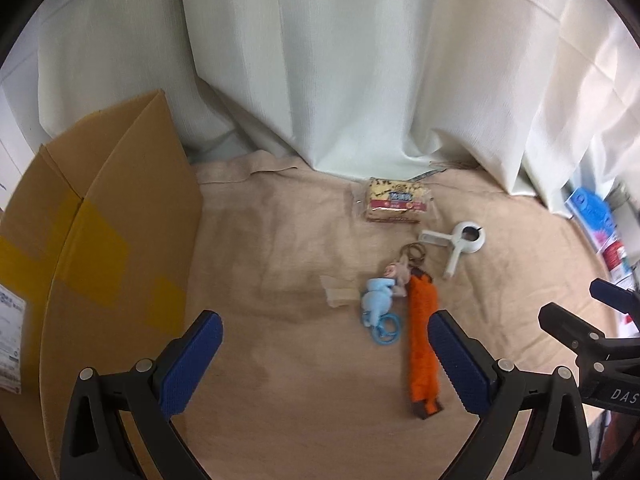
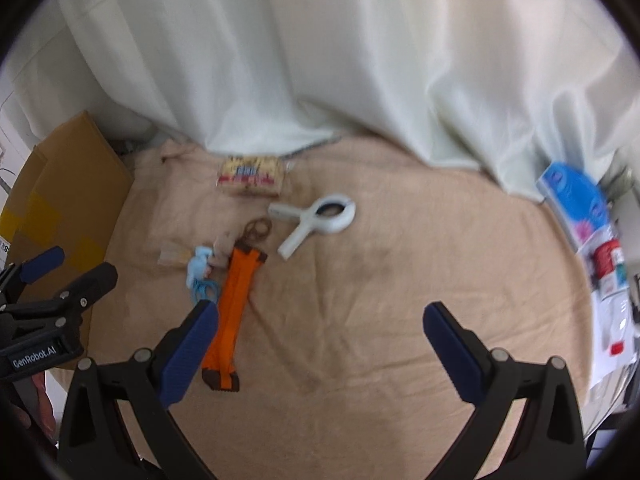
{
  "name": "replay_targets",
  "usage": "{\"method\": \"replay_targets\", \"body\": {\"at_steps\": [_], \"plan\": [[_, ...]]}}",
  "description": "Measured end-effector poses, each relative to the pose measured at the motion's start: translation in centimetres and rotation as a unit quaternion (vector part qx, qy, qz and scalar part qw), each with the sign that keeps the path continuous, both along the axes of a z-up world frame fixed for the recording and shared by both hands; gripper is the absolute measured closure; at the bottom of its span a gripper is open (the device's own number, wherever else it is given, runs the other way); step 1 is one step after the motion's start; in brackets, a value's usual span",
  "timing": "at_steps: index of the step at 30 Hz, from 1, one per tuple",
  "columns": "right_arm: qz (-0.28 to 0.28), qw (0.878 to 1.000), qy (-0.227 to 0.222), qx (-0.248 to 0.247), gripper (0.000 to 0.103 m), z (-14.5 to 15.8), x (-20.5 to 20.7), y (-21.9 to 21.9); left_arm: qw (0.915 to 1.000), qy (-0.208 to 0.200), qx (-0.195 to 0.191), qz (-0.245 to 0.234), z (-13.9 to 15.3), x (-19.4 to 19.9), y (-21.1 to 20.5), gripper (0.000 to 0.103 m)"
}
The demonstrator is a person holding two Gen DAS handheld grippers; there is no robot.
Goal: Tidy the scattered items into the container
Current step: 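Return both grippers to the orange lanyard and blue keychain on the table, then grasp the orange lanyard strap with the right gripper and lift it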
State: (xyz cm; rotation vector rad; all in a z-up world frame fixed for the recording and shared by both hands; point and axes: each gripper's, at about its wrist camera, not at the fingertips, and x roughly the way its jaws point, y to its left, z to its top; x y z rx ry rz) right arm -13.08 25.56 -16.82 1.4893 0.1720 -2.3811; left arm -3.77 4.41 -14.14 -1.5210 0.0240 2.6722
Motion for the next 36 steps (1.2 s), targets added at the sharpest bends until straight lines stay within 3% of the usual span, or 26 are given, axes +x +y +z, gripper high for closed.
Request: {"method": "replay_targets", "body": {"at_steps": [6,11,13,22,24,25,27,36], "plan": [[0.033,0.999,-0.027,-0.007,0.006,-3.0,0.5,-2.9,0.9999,-0.014,0.007,0.002,-1.2,-0.1,-0.7,0.0],[0.052,0.997,-0.057,0.005,0.032,-5.7,0.6,-5.7,0.9998,-0.012,0.007,0.011,-1.5,0.3,-1.9,0.0],[0.052,0.996,-0.07,0.002,0.037,-6.6,0.3,-6.2,0.9998,-0.011,0.005,0.013,-1.6,0.5,-2.2,0.0],[0.066,0.994,-0.086,0.003,0.039,-7.9,-0.3,-7.9,0.9996,-0.016,0.009,0.023,-2.0,1.2,-4.0,0.0],[0.066,0.993,-0.096,0.004,0.049,-8.4,-0.4,-8.1,0.9995,-0.018,0.011,0.023,-2.2,1.3,-4.1,0.0],[0.065,0.993,-0.103,0.003,0.061,-8.7,-0.5,-8.1,0.9995,-0.018,0.012,0.023,-2.2,1.3,-4.2,0.0],[0.07,0.993,-0.097,0.007,0.072,-8.8,-0.3,-8.0,0.9996,-0.015,0.013,0.022,-2.2,1.4,-4.2,0.0],[0.05,0.993,-0.101,-0.037,0.077,-5.9,0.0,-3.6,0.9993,-0.03,0.018,0.015,-3.5,-0.5,-3.4,0.0]]}}
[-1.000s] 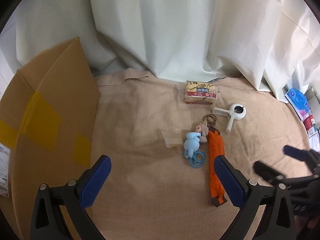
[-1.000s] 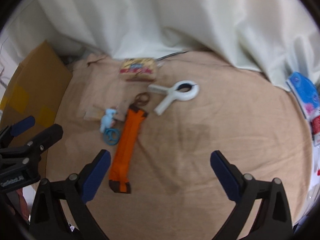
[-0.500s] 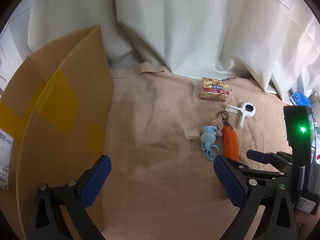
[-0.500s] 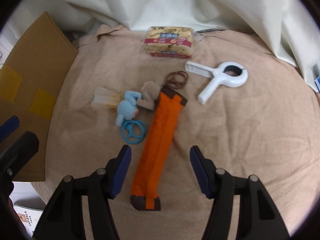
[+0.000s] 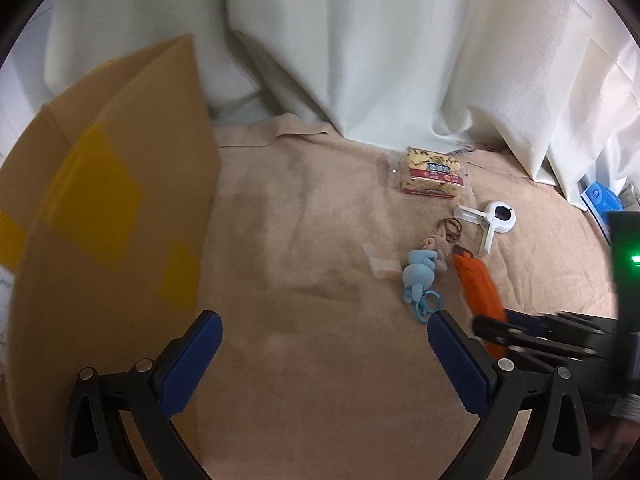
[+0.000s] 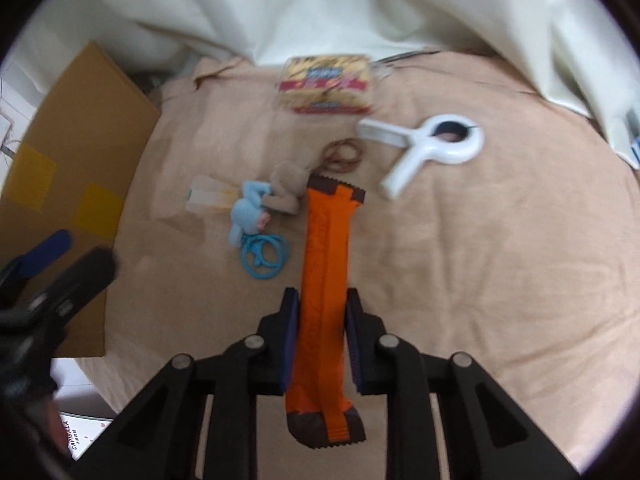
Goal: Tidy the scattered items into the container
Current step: 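Grasp the orange lanyard strap with the right gripper and lift it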
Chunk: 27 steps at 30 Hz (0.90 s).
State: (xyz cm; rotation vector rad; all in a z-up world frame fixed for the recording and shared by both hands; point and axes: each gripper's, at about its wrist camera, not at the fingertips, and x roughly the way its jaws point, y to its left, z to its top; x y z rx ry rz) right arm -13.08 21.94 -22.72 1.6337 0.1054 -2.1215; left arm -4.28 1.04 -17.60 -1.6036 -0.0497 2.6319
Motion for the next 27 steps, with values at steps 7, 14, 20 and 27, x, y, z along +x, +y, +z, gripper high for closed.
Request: {"method": "replay_targets", "body": {"at_steps": [7,14,20,27], "plan": [[-0.024,1.0,0.019,-0.003,0.077,2.6,1.6,4.0,0.999,0.0,-0.044,-0.005,-2.1,-2.8,2.0,0.0],[-0.047,0.999,0.009,-0.007,0.077,2.2,1.2,5.5,0.9996,-0.016,-0.023,0.004,-3.9,-5.0,2.3,0.0],[-0.054,0.998,0.017,-0.015,0.077,2.8,1.4,6.3,0.9996,-0.024,0.002,0.014,-5.0,-5.7,2.6,0.007],[-0.059,0.998,0.015,-0.02,0.077,2.8,1.3,6.6,0.9988,-0.044,0.013,0.017,-5.7,-6.2,2.5,0.042]]}}
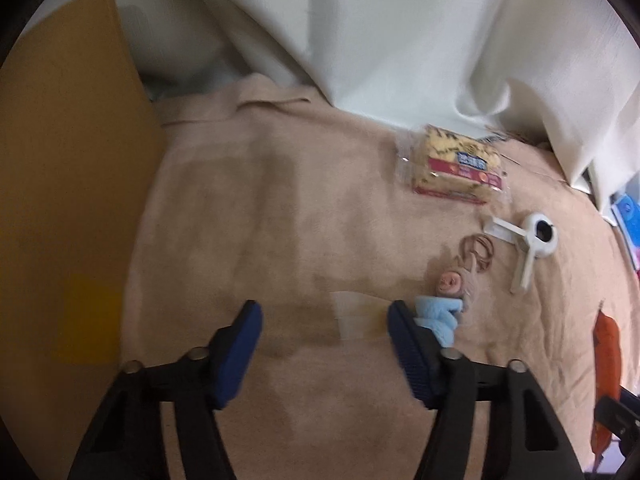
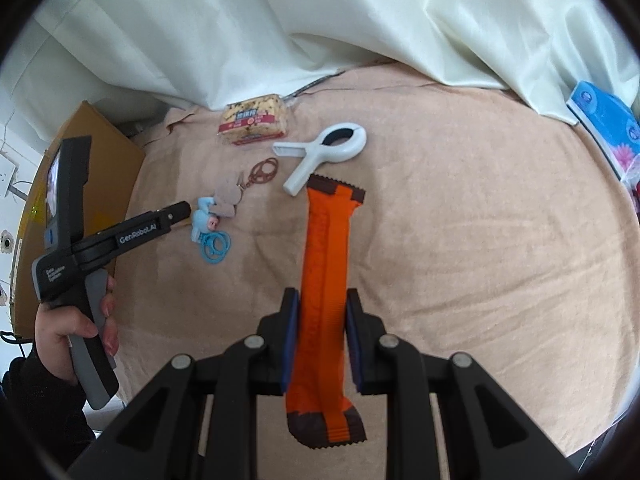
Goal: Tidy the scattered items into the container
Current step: 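Grasp the orange lanyard strap with the right gripper and lift it, then grasp the clear plastic wrapper with left gripper while right holds orange lanyard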
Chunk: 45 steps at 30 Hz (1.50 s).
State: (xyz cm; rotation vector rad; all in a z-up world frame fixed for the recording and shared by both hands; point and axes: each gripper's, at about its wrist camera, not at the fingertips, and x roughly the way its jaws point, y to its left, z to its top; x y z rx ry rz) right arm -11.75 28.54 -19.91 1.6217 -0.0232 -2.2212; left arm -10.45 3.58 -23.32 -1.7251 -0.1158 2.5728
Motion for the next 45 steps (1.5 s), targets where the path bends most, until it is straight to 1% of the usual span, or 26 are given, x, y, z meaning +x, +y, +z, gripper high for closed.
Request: {"method": "replay_targets", "body": {"at_steps": [3,5,11,14,15,16,17,19,21,22,25,28,31,33,35,39,42,45], "plan": [[0.0,1.0,0.001,0.001,0.077,-0.1,0.0,-0.1,0.9999,0.009,0.005,-0.009,0.7,0.2,0.6,0.042],[-0.001,1.0,0.0,0.0,0.077,-0.1,0.0,-0.1,0.9998,0.005,0.007,-0.016,0.5,0.1,1.1,0.042],[-0.002,1.0,0.005,-0.002,0.077,0.2,0.0,0.0,0.9999,-0.002,0.004,-0.01,0.1,-0.6,1.3,0.042],[-0.004,1.0,0.003,-0.004,0.077,0.1,0.0,0.1,0.9997,-0.006,-0.015,-0.017,-0.5,-0.4,1.5,0.043],[-0.004,1.0,0.003,-0.005,0.077,0.2,0.0,0.1,0.9995,-0.005,-0.018,-0.024,-0.7,-0.4,1.7,0.047],[-0.004,1.0,0.004,-0.004,0.077,0.2,0.1,0.1,0.9995,-0.003,-0.009,-0.032,-0.7,-0.3,1.9,0.068],[-0.004,1.0,0.004,-0.004,0.077,0.1,0.1,0.0,0.9992,-0.005,-0.001,-0.039,-0.7,-0.2,2.1,0.074],[-0.007,1.0,0.003,-0.008,0.077,0.1,0.0,0.1,0.9987,-0.003,0.002,-0.05,-0.4,0.2,2.5,0.077],[-0.008,1.0,0.006,-0.01,0.077,0.3,0.0,0.2,0.9979,0.008,0.018,-0.062,0.5,0.9,2.7,0.08],[-0.008,1.0,0.008,-0.011,0.077,0.5,0.0,0.1,0.9976,0.012,0.025,-0.063,1.1,1.2,2.6,0.084],[-0.003,1.0,0.015,-0.019,0.077,1.3,0.0,0.0,0.9971,0.026,0.041,-0.058,3.2,1.9,1.7,0.084],[0.004,0.999,0.025,-0.028,0.077,2.5,0.1,-0.3,0.9969,0.043,0.044,-0.05,5.7,2.7,0.7,0.084],[0.019,0.998,0.042,-0.035,0.077,4.1,0.2,-0.9,0.9969,0.062,0.03,-0.037,8.2,3.5,-0.3,0.084],[0.029,0.997,0.051,-0.04,0.077,5.1,0.2,-1.5,0.9955,0.088,0.013,-0.033,10.3,4.1,-0.7,0.084],[0.04,0.996,0.061,-0.042,0.077,5.8,0.4,-2.1,0.9943,0.102,0.001,-0.028,11.9,4.7,-1.2,0.084],[0.061,0.995,0.069,-0.045,0.077,6.6,0.5,-3.5,0.9928,0.118,0.018,-0.014,13.2,5.6,-2.5,0.084],[0.071,0.994,0.071,-0.046,0.077,6.7,0.5,-4.4,0.9938,0.11,0.009,-0.006,12.8,6.2,-2.9,0.084],[0.082,0.993,0.072,-0.045,0.077,6.9,0.7,-5.1,0.9948,0.101,0.008,0.002,12.4,6.7,-3.4,0.084]]}}
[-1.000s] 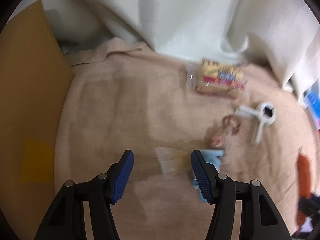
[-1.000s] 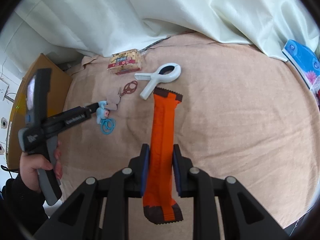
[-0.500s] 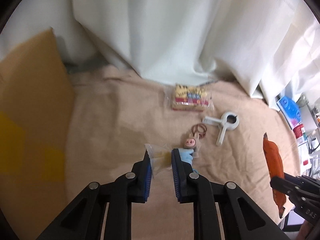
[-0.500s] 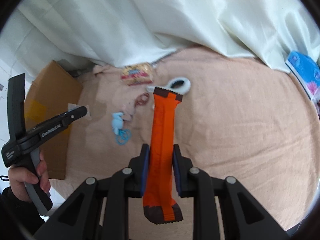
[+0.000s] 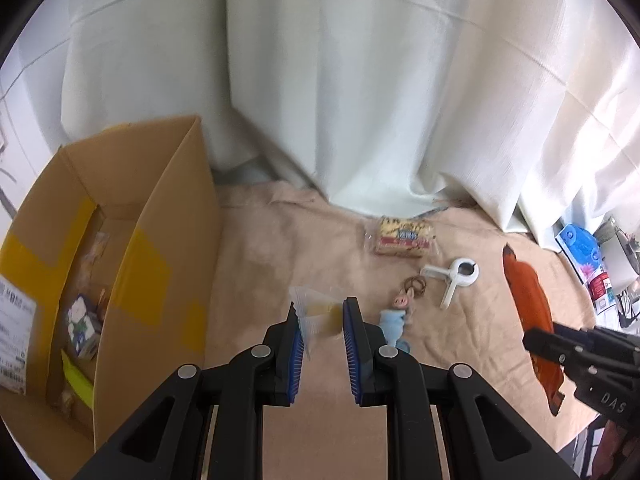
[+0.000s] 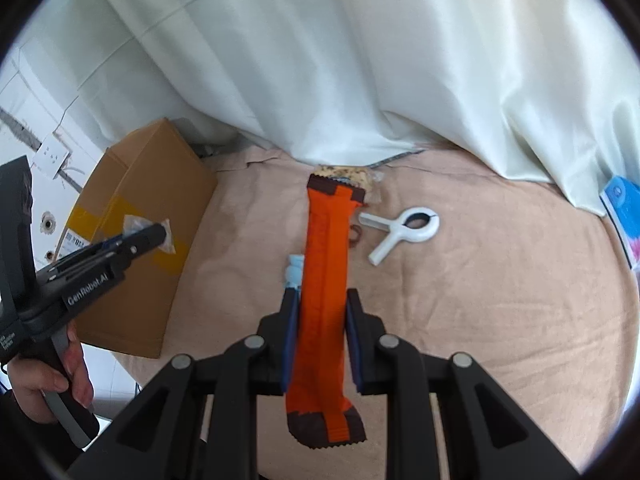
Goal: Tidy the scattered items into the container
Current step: 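Grasp the clear plastic wrapper with left gripper while right holds orange lanyard, then carry wrapper and lanyard over the box and open both grippers to drop them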
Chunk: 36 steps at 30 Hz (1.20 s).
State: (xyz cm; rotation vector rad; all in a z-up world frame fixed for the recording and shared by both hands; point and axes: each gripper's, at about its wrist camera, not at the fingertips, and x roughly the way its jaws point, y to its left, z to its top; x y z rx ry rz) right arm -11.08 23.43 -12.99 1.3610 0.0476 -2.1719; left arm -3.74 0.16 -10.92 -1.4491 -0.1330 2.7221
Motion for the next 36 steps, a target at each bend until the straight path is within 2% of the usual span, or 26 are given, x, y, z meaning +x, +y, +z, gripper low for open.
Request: {"method": "replay_targets", "body": {"at_steps": [6,10,15,18,21,24,28,31,36], "plan": [[0.018,1.0,0.011,0.001,0.077,1.0,0.2,-1.4,0.9999,0.001,-0.005,0.009,0.8,0.7,-1.1,0.084],[0.041,0.998,0.038,-0.006,0.077,3.1,-0.6,-3.3,0.9994,0.014,-0.012,0.03,3.4,0.7,-2.3,0.084],[0.094,0.992,0.084,-0.029,0.077,7.5,-1.5,-8.5,0.9958,0.055,-0.023,0.07,8.5,0.8,-5.8,0.084],[0.135,0.984,0.103,-0.048,0.077,9.7,-1.4,-12.7,0.9908,0.082,-0.034,0.102,11.2,1.3,-8.8,0.084],[0.172,0.977,0.106,-0.063,0.077,10.8,-0.7,-17.1,0.9847,0.096,-0.058,0.133,12.6,1.9,-12.1,0.083],[0.208,0.969,0.11,-0.069,0.077,11.4,0.3,-21.5,0.9802,0.094,-0.061,0.164,12.7,2.5,-15.5,0.084],[0.245,0.963,0.094,-0.067,0.077,10.8,1.7,-26.2,0.974,0.082,-0.065,0.201,11.6,3.5,-19.5,0.083],[0.263,0.96,0.076,-0.055,0.077,9.6,2.7,-29.3,0.9701,0.062,-0.074,0.223,9.7,4.0,-21.9,0.083],[0.279,0.958,0.064,-0.035,0.077,7.3,3.3,-32.0,0.9686,0.034,-0.061,0.238,6.7,4.8,-23.8,0.083]]}}
